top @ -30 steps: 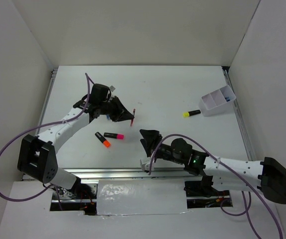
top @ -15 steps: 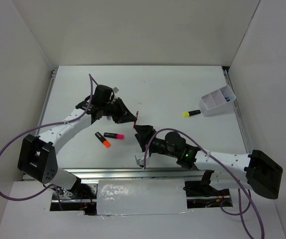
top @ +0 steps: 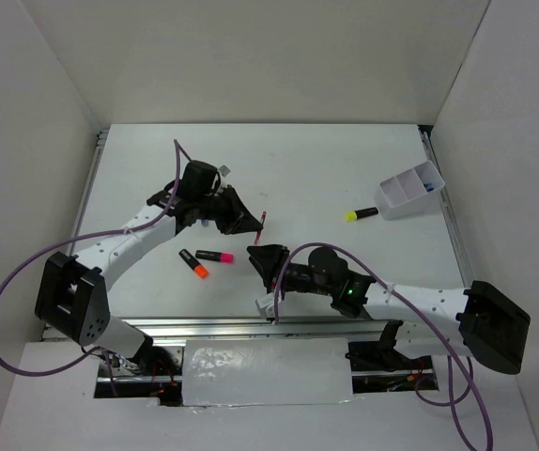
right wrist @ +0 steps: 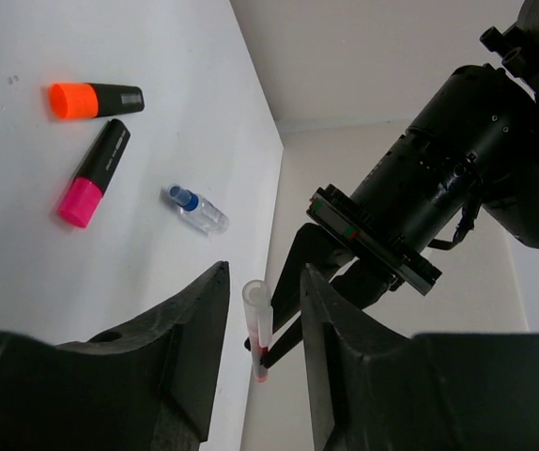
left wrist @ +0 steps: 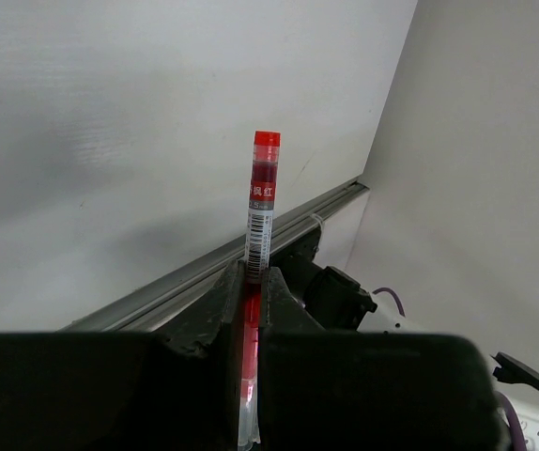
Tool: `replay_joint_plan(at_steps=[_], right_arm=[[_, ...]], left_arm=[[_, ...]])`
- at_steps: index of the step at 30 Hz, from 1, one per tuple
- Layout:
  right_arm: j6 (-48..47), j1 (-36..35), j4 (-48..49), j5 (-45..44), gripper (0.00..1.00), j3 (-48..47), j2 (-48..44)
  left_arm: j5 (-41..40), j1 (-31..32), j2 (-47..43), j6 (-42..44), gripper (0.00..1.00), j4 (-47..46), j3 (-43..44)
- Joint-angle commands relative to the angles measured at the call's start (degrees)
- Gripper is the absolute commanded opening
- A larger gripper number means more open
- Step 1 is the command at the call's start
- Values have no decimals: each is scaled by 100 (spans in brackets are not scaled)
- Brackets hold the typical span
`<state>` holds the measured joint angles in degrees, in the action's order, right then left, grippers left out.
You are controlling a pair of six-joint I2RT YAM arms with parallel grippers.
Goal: Sort the stationery into containers
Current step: Place the pen in the storage box.
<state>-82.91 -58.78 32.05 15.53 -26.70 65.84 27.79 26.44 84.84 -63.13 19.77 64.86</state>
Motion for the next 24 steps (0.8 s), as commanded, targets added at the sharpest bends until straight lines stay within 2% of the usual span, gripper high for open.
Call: replay_joint_plan(at_steps=[1,4,11,12,14,15,16,17,18,19,22,24], right_arm=[[-111,69,29,152,42,-292,60],[-111,95,29,108,35,-327,130],[-225,174,170,-32,31,-292,236],[-251,183,161,-32,29,-292,236],[-252,192,248,-85,17,-266,227],[-269,201,284,-111,13,-248,245],[-269,209,414,-146,5,-187,236],[-269,227,529,-138,0,-169,210],[-269,244,530,-129,0,-134,183],[-243,236,591,-129,0,-116,96],[81,280,583,-216,0,-37,-272],[757,402,487,-278,0,-46,-571]], left_arm=[[95,90,33,64,0,-70,238],[69,99,15,73,0,-70,220],[104,99,7,56,0,-105,202],[104,99,6,56,0,-96,185],[112,99,-2,73,3,-122,176],[112,107,6,91,28,-140,176],[121,99,-11,126,46,-149,185],[78,99,-29,169,69,-158,194],[60,99,-46,196,95,-158,220],[34,99,-55,231,99,-140,255],[-387,46,-81,608,99,27,623],[-642,-155,-195,889,99,-121,878]])
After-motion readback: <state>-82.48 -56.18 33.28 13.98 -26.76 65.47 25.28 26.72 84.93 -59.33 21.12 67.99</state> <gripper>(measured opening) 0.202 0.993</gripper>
